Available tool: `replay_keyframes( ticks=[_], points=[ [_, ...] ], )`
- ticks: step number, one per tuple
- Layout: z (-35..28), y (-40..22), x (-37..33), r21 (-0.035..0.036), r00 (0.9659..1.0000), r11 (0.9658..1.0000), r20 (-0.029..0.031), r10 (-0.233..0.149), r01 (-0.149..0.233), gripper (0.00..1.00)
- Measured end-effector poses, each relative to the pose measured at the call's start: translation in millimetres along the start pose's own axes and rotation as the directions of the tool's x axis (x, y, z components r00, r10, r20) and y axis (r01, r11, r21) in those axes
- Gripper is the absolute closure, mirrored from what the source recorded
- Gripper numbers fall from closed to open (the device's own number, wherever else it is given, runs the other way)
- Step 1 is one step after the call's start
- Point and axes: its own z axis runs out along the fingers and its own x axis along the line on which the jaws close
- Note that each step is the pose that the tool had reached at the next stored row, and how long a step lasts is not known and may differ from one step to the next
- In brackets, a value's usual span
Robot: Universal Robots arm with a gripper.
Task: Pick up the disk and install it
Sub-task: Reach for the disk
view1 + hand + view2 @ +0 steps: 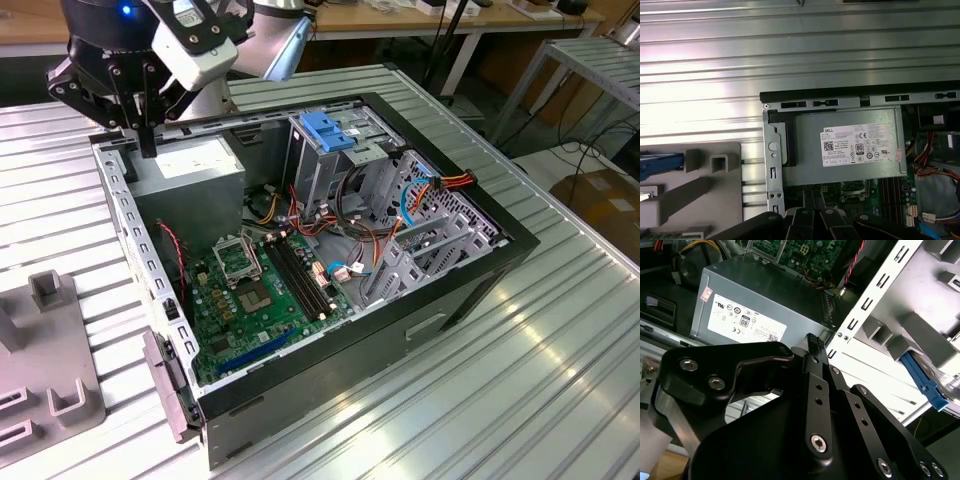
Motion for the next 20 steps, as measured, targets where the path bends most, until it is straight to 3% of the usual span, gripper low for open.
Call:
replay_keyframes(
  ticks=[20],
  points=[
    [-0.5,-1.6,20.5,0.0000,1.0000,1.0000,0.0000,0.000,0.000,0.90]
  ],
)
